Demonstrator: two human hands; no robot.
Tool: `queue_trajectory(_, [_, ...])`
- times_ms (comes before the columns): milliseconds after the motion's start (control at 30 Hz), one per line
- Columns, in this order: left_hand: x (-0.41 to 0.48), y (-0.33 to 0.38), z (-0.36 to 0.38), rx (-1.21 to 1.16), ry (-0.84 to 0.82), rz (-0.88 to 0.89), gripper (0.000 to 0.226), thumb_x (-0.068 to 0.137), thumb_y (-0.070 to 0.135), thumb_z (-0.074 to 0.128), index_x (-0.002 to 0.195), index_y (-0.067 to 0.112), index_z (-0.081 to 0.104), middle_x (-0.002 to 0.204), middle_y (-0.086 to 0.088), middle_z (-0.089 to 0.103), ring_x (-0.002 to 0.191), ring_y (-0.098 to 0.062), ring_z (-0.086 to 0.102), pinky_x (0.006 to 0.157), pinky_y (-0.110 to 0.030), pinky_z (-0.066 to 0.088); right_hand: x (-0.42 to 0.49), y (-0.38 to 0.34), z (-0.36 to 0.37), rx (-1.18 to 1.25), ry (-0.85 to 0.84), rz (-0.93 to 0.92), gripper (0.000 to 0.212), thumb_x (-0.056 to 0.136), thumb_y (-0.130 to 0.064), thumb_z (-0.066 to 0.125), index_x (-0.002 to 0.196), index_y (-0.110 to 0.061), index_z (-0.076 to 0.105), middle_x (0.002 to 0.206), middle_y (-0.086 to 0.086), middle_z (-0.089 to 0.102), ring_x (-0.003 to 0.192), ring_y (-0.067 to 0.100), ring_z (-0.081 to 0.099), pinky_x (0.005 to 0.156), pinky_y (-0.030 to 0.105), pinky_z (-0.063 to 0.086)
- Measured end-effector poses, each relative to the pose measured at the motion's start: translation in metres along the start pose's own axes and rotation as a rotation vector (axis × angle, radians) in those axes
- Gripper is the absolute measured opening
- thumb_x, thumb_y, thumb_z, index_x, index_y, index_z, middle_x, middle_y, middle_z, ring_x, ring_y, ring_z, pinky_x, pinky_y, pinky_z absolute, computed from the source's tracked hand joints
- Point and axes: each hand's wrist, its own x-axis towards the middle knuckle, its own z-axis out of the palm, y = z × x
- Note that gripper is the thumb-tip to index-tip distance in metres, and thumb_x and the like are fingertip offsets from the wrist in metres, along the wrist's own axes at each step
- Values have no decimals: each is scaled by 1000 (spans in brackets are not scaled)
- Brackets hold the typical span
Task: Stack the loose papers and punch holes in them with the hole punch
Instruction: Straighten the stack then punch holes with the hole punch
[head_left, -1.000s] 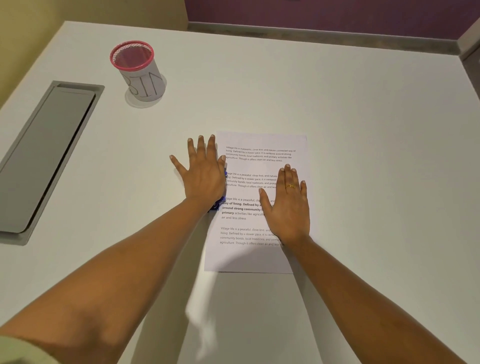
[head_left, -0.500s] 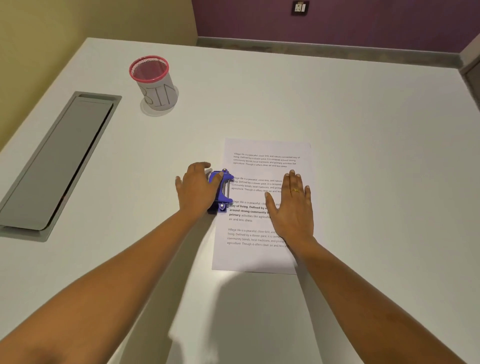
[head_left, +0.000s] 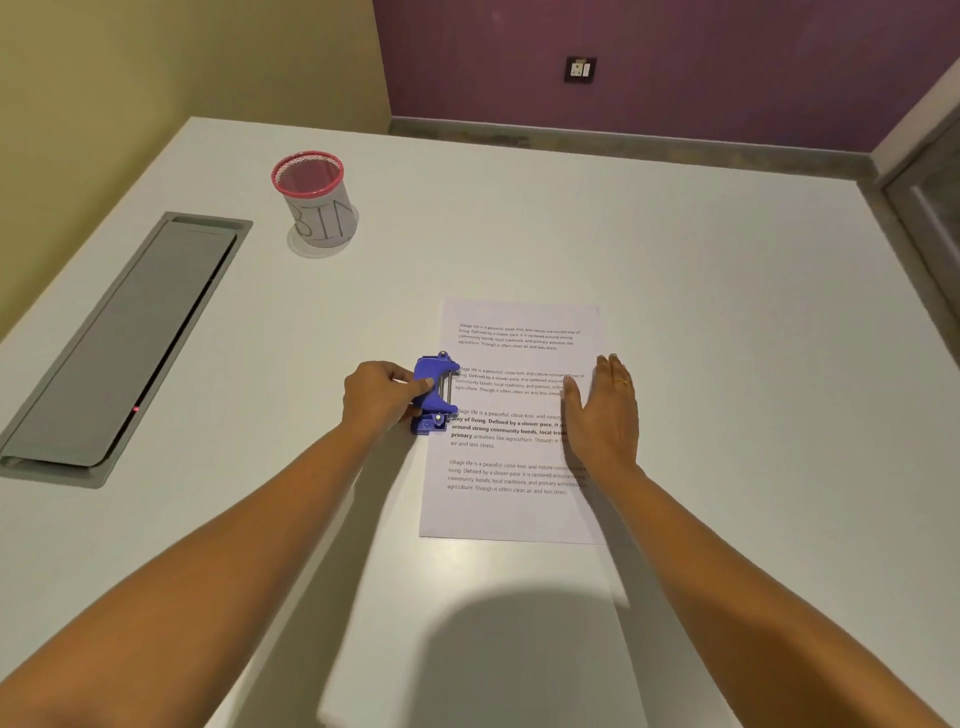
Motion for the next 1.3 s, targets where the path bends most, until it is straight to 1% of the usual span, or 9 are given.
queue_trajectory(133, [-4, 0, -3, -27, -14, -25, 15, 74, 10, 75, 73, 10, 60, 64, -4, 62, 31, -1, 55, 48, -15, 53, -9, 14, -13, 41, 3, 212, 58, 93, -28, 48, 141, -4, 27, 147, 15, 34, 137, 30, 25, 108, 44, 34])
queue_trajectory(567, [-7, -3, -2, -11, 14, 5, 16, 74, 1, 73, 86, 0, 64, 74, -17, 65, 32, -4, 56, 71, -38, 59, -10, 0, -24, 113, -137, 357, 48, 87, -20, 58, 127, 3, 43, 132, 19, 47, 124, 34, 43, 96, 39, 40])
queue_trajectory(667, [-8, -2, -2, -14, 13, 6, 14, 74, 1, 73, 77, 6, 61, 73, -16, 64, 33, -5, 56, 70, -38, 59, 0, 1, -26, 205, -145, 452, 15, 81, -19, 60, 84, -6, 52, 101, 20, 59, 93, 33, 57, 73, 34, 46])
queue_trajectory(767, [-8, -1, -2, -24, 23, 0, 19, 74, 1, 73, 69, 10, 58, 75, -18, 65, 45, -15, 60, 73, -40, 59, 9, 5, -30, 373, -158, 541, 32, 77, -9, 58, 56, -11, 34, 61, 7, 42, 58, 22, 41, 51, 27, 31])
queue_trajectory(867, [-7, -2, -1, -24, 26, -5, 19, 74, 1, 73, 69, 10, 58, 77, -18, 66, 46, -17, 61, 74, -40, 59, 16, 9, -35, 513, -175, 581, 14, 78, -3, 60, 83, 10, 61, 81, 12, 63, 76, 18, 59, 62, 29, 42])
queue_trajectory(1000, [-5, -4, -1, -38, 17, -10, 13, 74, 2, 74, 78, 6, 62, 72, -15, 65, 32, -4, 56, 64, -31, 59, 20, 13, -33, 552, -200, 572, 33, 86, -9, 60, 111, 11, 58, 113, 18, 64, 102, 29, 59, 83, 31, 43])
queue_trajectory(1100, [-5, -5, -3, -70, 13, -27, 13, 73, 1, 74, 81, 5, 64, 68, -12, 63, 31, -2, 56, 54, -21, 56, 17, 10, -30, 494, -163, 530, 12, 88, -9, 56, 88, 0, 65, 106, 16, 64, 104, 32, 56, 92, 29, 41])
queue_trajectory(1167, [-5, -5, -3, -99, 8, -35, 13, 73, -1, 72, 83, 3, 65, 66, -10, 63, 31, -2, 55, 53, -20, 55, 18, 13, -26, 454, -137, 512, 36, 89, -7, 54, 56, -18, 43, 75, 5, 53, 83, 24, 43, 78, 23, 33])
queue_trajectory(1300, [-4, -7, -8, -123, 13, -41, 17, 74, -5, 71, 89, -3, 65, 65, -10, 62, 31, -4, 55, 54, -21, 56, 17, 15, -24, 447, -108, 515, 41, 88, -8, 56, 53, -19, 38, 83, 6, 51, 81, 22, 43, 74, 27, 34])
